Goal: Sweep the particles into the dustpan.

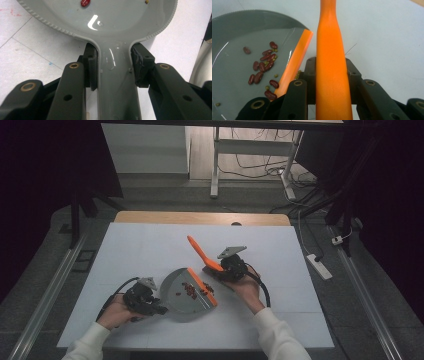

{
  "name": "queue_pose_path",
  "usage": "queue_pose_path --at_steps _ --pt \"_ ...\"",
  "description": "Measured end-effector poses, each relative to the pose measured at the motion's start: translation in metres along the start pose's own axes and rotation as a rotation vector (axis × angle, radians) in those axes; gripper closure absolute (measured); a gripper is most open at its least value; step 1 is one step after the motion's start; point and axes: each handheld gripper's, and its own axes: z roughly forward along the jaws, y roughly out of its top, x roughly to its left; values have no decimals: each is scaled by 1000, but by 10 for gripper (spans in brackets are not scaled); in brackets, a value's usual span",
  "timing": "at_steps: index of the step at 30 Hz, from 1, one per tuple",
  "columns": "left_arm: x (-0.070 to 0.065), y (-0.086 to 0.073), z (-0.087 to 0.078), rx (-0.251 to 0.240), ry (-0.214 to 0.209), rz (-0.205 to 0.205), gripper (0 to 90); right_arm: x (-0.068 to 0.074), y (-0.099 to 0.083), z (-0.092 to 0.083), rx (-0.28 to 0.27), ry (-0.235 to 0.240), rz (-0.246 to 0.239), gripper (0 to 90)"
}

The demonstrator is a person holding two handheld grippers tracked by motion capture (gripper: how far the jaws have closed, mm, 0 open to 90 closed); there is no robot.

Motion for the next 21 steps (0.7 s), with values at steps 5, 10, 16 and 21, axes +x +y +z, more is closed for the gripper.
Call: queue_pose_path --at_steps 5,10,16,21 --pt "0 0 1 4 1 3 617 8 -11 0 16 14 10 698" --pt "0 0 1 2 4 2 617 14 -12 -1 17 6 0 698" --pt "-1 1 2 7 6 3 617 22 -11 0 15 5 -3 697" --pt "-1 1 3 11 5 3 617 32 -12 0 9 31 3 696"
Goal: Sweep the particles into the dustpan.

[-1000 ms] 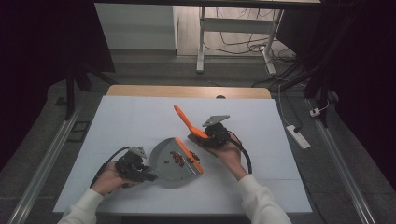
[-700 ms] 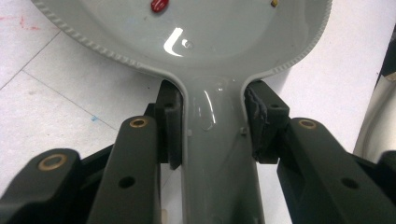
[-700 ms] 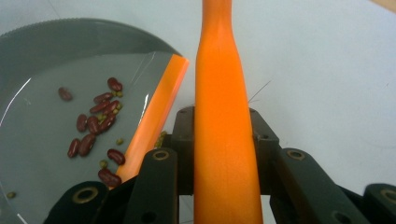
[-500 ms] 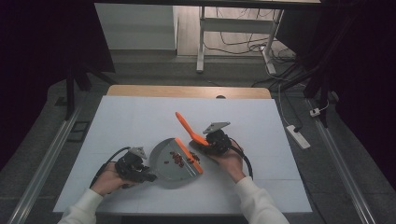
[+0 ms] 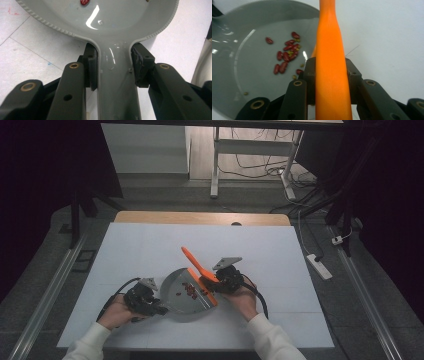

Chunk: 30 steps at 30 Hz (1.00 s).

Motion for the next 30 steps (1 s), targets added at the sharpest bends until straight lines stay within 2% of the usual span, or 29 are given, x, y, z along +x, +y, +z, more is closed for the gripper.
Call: queue_pose_path --at_steps 4,5,7,9,10,11,14,15,16,17,18,19,20,21,22,24,30 --pt "0 0 0 2 2 1 617 4 2 1 -7 15 18 695" --pt "0 0 0 2 2 1 617 7 4 2 -27 26 19 696" --pt "0 0 1 7 5 1 617 11 7 2 -55 94 38 698" --pt "0 0 2 9 6 2 617 15 9 3 -54 107 31 698" --pt "0 0 2 9 5 3 617 24 13 5 -44 117 -15 698" --pt "0 0 2 9 5 2 617 28 14 6 -46 133 -33 698" --pt "-1 0 1 7 6 3 616 33 17 5 -61 143 -48 698" --pt "-1 0 1 7 6 3 617 33 18 3 -73 132 -53 698" --pt "-1 0 2 7 5 3 617 29 19 -4 -96 96 -56 698" --pt "-1 0 2 8 4 4 617 25 19 -8 -108 79 -49 698" --pt "-1 0 2 8 4 4 617 25 19 -8 -108 79 -49 698" --pt "-1 0 2 8 4 5 617 15 18 -14 -123 48 -22 698" --pt "0 0 2 8 3 5 617 15 18 -14 -123 48 -22 698" --pt "0 0 2 8 3 5 617 5 15 -20 -131 15 1 698" --pt "0 0 2 7 2 5 617 5 15 -20 -131 15 1 698" --pt "0 0 1 5 4 5 616 -6 11 -25 -130 -22 16 698" --pt "0 -1 0 -5 1 5 617 -17 6 -32 -130 -47 42 698"
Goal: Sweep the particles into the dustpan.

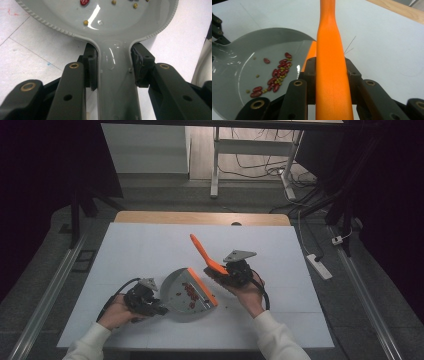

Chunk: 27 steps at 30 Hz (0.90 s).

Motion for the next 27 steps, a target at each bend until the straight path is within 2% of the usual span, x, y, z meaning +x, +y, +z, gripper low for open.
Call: queue_pose_path --at_steps 9,14,25,27 --pt "-1 -3 -3 -1 -5 10 617 -5 -9 -6 23 -25 10 698" --pt "-3 -7 -6 -1 -11 16 617 -8 -16 -13 28 -48 39 698" --pt "-14 -12 -8 12 -25 45 617 -3 -48 -34 48 -75 104 698" --pt "-16 -12 -8 16 -25 51 617 -2 -52 -36 52 -82 103 698"
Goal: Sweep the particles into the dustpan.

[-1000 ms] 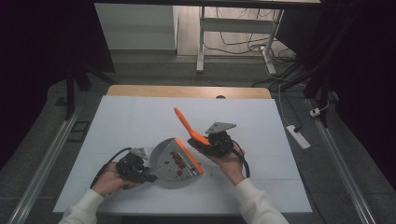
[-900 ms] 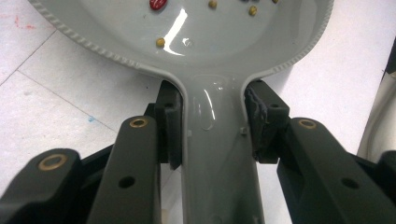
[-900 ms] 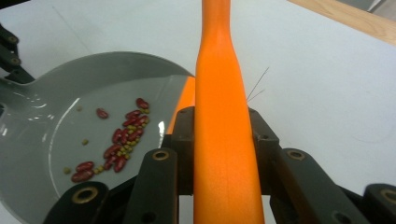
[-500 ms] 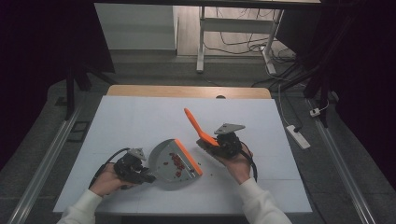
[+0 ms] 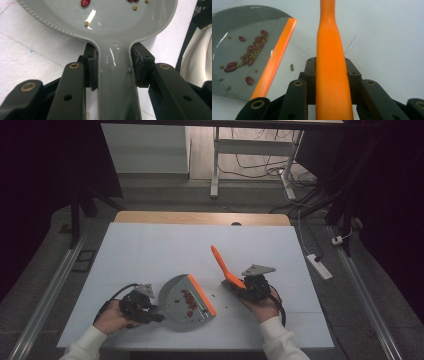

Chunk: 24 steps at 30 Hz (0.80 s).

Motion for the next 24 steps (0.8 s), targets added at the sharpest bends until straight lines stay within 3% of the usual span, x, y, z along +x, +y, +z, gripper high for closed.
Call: queue_pose_path --at_steps 11,19,24 --pt "-7 3 1 19 -8 20 617 2 -5 -2 -4 -21 11 698" --pt "-9 5 4 17 -16 22 617 14 -4 9 18 9 -11 698" --pt "-11 7 7 23 -19 28 617 23 -1 15 8 36 3 698"
